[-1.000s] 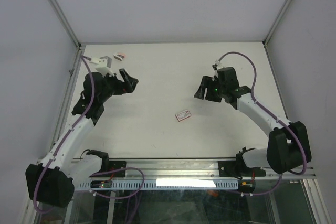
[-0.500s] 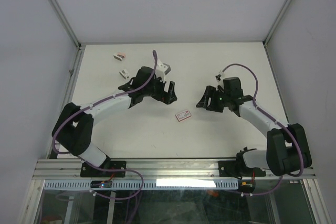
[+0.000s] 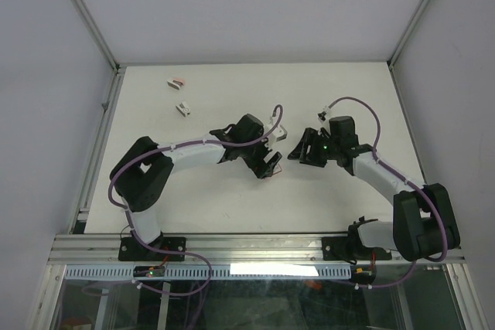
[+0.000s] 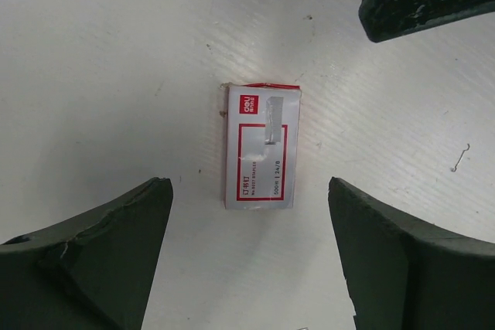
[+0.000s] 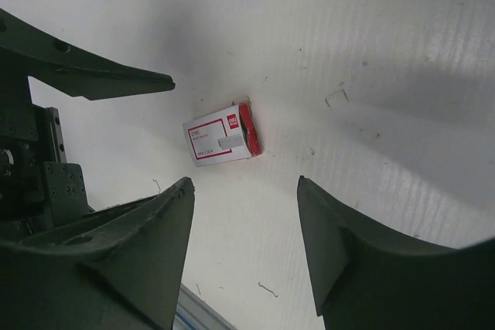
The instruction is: Load the staples into the stapler
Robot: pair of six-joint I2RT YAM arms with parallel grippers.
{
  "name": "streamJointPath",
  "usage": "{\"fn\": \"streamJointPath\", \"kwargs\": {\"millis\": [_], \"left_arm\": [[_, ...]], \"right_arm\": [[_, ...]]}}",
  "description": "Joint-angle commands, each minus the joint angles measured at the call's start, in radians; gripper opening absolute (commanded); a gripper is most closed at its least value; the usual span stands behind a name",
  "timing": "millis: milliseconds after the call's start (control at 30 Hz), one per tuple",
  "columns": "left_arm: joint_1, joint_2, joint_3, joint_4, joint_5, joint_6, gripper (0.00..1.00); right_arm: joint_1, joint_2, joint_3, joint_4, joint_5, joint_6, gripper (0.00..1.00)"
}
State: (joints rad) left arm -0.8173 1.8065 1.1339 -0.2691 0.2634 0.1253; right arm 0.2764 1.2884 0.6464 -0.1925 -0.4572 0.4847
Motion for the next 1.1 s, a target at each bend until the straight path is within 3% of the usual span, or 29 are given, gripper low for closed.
{"fn": "streamJointPath", "kwargs": {"millis": [0, 300, 633, 933, 1067], "left_arm": [[-0.009, -0.011, 0.007, 0.020, -0.014, 0.062, 0.82], [-0.082, 0.020, 0.013, -0.004, -0.151, 0.093, 0.71], [-0.083, 0.065, 0.039, -0.036, -0.167, 0.098, 0.63], [-0.082, 0.071, 0.039, -0.038, -0.142, 0.109, 0.48], [-0.082, 0.076, 0.040, -0.040, -0.137, 0.111, 0.46]], "right_arm": [[-0.002, -0.006, 0.003, 0.056, -0.032, 0.026, 0.58], [0.000, 0.034, -0.020, 0.148, -0.111, 0.086, 0.54], [0.009, 0.161, -0.008, 0.200, -0.158, 0.086, 0.45], [0.038, 0.295, 0.042, 0.232, -0.174, 0.053, 0.44], [0.042, 0.338, 0.063, 0.239, -0.176, 0.030, 0.42]]}}
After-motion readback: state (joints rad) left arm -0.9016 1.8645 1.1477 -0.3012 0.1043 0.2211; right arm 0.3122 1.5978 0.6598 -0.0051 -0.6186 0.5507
